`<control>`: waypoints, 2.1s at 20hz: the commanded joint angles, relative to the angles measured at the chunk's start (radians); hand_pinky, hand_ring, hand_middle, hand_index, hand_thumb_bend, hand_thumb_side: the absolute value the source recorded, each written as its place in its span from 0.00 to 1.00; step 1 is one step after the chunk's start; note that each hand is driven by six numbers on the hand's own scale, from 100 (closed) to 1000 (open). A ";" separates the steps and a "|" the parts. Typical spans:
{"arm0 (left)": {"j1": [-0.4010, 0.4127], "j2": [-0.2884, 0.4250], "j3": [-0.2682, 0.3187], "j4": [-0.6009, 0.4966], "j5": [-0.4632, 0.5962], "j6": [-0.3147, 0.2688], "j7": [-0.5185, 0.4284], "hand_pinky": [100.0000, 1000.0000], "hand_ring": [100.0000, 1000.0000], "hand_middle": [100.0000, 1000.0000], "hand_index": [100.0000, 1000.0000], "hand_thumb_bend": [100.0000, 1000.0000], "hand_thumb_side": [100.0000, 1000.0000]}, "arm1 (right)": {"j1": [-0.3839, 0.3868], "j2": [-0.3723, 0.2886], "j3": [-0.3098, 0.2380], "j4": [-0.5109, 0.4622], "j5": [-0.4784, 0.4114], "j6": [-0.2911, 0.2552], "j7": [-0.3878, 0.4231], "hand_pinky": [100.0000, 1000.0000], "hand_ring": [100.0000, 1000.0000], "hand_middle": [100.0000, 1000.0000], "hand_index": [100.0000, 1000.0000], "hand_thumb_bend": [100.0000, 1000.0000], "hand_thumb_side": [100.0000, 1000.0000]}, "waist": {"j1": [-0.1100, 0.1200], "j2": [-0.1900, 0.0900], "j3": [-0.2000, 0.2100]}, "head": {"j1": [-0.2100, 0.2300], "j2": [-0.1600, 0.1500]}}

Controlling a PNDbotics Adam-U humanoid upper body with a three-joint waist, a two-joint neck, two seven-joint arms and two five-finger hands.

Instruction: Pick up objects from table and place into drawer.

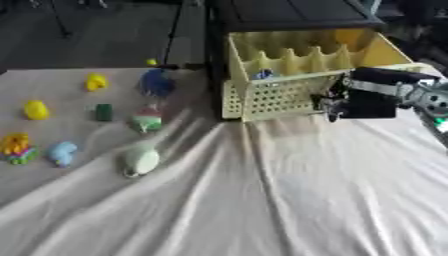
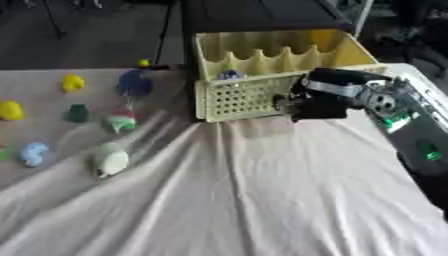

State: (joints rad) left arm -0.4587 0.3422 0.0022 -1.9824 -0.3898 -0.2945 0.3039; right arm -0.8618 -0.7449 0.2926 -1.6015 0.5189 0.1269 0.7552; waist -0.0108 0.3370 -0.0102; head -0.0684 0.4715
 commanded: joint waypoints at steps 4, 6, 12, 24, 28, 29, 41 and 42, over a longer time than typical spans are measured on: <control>-0.014 0.005 -0.004 -0.018 0.006 -0.001 -0.010 0.62 0.82 0.80 0.88 0.00 1.00 | 0.005 -0.006 0.032 -0.057 0.001 0.014 0.046 0.13 0.45 0.72 0.87 0.00 1.00 | -0.001 -0.012 0.004 | -0.002 -0.007; -0.013 0.005 -0.003 -0.018 0.006 -0.001 -0.010 0.62 0.82 0.80 0.88 0.00 1.00 | 0.008 -0.008 0.033 -0.056 0.015 0.017 0.055 0.13 0.44 0.72 0.87 0.00 1.00 | -0.002 -0.012 0.004 | -0.003 -0.008; -0.017 0.002 -0.005 -0.018 0.009 -0.002 -0.011 0.62 0.82 0.80 0.88 0.00 1.00 | 0.006 -0.011 0.037 -0.077 0.021 0.019 0.075 0.13 0.45 0.75 0.89 0.00 1.00 | -0.005 -0.013 0.002 | -0.003 -0.010; -0.016 0.000 -0.009 -0.018 0.015 -0.003 -0.018 0.61 0.82 0.80 0.88 0.00 1.00 | -0.027 0.013 0.010 0.003 0.098 0.027 0.030 0.13 0.46 0.76 0.90 0.00 1.00 | -0.007 -0.016 0.011 | -0.015 -0.016; -0.014 -0.001 -0.010 -0.018 0.017 -0.004 -0.023 0.61 0.82 0.80 0.88 0.00 1.00 | -0.052 0.029 0.004 0.052 0.115 0.026 0.019 0.13 0.46 0.75 0.90 0.00 1.00 | -0.008 -0.017 0.015 | -0.017 -0.017; -0.014 -0.001 -0.011 -0.018 0.018 -0.004 -0.024 0.61 0.82 0.80 0.88 0.00 1.00 | -0.058 0.032 0.003 0.063 0.119 0.024 0.016 0.13 0.46 0.75 0.90 0.00 1.00 | -0.008 -0.017 0.017 | -0.017 -0.017; -0.011 -0.003 -0.014 -0.018 0.026 -0.005 -0.033 0.61 0.82 0.79 0.88 0.00 1.00 | -0.122 0.080 -0.006 0.194 0.165 0.003 -0.009 0.13 0.46 0.76 0.90 0.00 1.00 | -0.012 -0.011 0.034 | -0.026 -0.027; -0.011 -0.004 -0.014 -0.018 0.026 -0.005 -0.033 0.61 0.82 0.79 0.88 0.00 1.00 | -0.127 0.084 -0.007 0.204 0.168 0.002 -0.011 0.13 0.46 0.76 0.90 0.00 1.00 | -0.013 -0.010 0.035 | -0.027 -0.028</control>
State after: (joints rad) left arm -0.4608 0.3338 -0.0112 -1.9824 -0.3686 -0.2987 0.2741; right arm -0.9645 -0.6485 0.3020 -1.4038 0.6772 0.1306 0.7498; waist -0.0242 0.3449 0.0244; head -0.0910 0.4576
